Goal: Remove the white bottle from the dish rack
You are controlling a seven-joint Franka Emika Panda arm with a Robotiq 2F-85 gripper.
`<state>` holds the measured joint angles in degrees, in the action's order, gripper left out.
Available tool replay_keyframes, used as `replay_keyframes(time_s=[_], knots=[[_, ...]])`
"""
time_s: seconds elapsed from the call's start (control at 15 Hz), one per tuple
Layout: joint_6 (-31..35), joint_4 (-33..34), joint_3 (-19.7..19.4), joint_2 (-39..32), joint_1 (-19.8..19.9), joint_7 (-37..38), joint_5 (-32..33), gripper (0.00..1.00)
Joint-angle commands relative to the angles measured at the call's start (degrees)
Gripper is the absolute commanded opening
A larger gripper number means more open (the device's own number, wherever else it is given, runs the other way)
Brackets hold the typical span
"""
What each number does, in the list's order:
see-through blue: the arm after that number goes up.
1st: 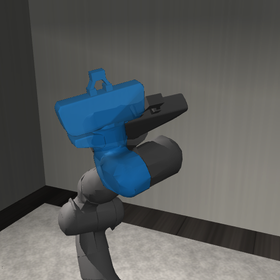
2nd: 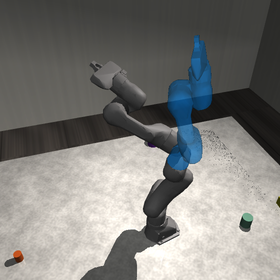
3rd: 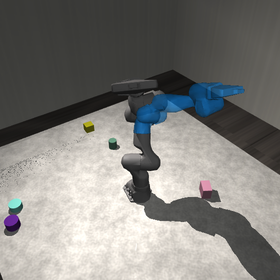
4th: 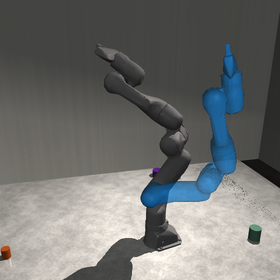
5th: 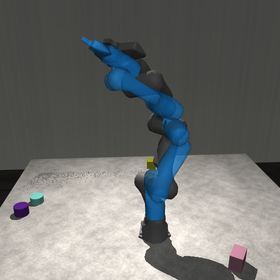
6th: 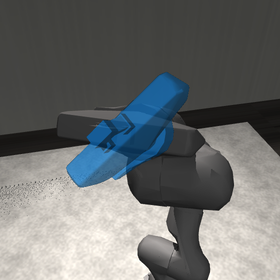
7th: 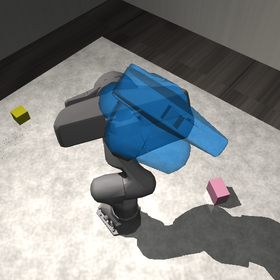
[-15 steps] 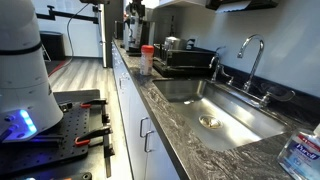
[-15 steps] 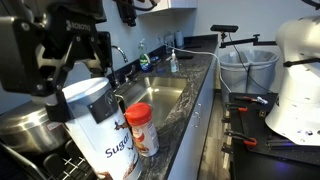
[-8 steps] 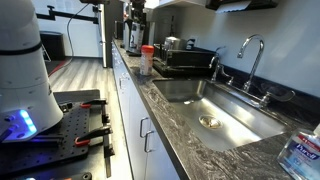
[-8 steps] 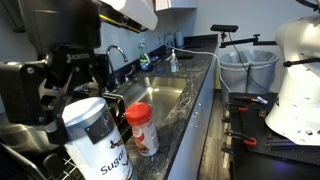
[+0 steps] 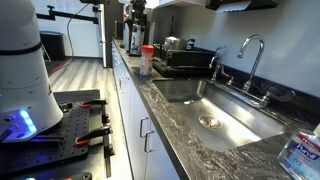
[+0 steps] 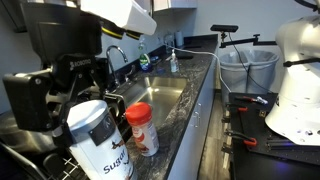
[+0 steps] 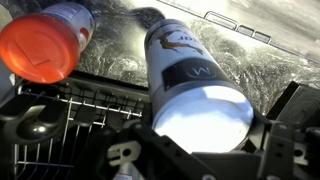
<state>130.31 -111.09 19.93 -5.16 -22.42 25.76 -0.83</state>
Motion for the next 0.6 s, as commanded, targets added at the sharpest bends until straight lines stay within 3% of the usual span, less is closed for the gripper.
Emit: replay_keyframes(time_s=[0.0, 0.53], knots=[[3.57, -1.91, -0.13, 0.18, -0.6, 3.1, 2.15, 0.61], [13.0, -6.47, -0.16, -1.01, -2.12, 6.42, 4.53, 0.61]])
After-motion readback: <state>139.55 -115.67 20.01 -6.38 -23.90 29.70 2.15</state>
